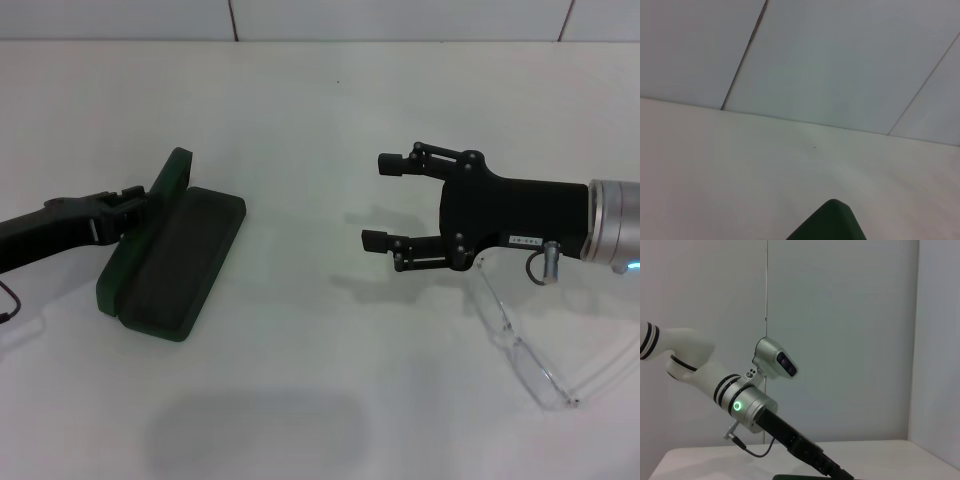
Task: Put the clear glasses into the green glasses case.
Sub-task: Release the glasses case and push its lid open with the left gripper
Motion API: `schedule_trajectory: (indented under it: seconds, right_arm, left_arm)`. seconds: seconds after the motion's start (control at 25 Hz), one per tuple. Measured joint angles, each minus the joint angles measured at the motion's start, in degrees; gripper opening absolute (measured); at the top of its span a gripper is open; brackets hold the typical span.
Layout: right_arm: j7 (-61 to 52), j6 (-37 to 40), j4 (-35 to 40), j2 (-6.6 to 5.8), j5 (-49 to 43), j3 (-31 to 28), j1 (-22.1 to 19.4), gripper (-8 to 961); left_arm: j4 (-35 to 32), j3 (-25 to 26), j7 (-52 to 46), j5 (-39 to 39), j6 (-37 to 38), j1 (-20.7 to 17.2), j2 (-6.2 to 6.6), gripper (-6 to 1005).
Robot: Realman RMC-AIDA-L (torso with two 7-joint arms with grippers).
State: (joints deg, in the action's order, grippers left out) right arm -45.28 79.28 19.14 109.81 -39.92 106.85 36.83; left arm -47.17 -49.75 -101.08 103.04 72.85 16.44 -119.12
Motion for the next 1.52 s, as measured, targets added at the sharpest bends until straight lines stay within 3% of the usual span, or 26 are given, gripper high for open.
schedule_trajectory:
  seconds: [0.16, 0.72, 0.96, 1.36, 1.52]
  right_arm:
    - [0.02, 0.0, -0.01, -0.03, 0.02, -0.06, -0.09, 868]
    - [0.02, 0.0, -0.07, -0.12, 0.02, -0.06, -0.1, 868]
    - [0.02, -0.04, -0.07, -0.12, 0.02, -0.07, -0.1, 868]
    - [0.02, -1.12, -0.07, 0.02, -0.03, -0.06, 0.01, 868]
    - [0.02, -1.47, -0.07, 0.18, -0.44, 0.01, 0.07, 869]
  left_arm:
    - [-0.23, -0.28, 0.22, 0.05, 0.11, 0.16, 0.01, 310]
    - [-0.04, -0.34, 0.4, 0.07, 0.85, 1.66, 0.96, 165]
    - [-0.16, -0.47, 0.53, 0.65, 3.29, 1.59, 1.14, 207]
    - [-0.11, -0.17, 4.34, 2.96, 0.73, 1.07, 0.14, 644]
    - [0.23, -0.09, 7.96, 2.99, -0.97, 0.91, -0.26, 651]
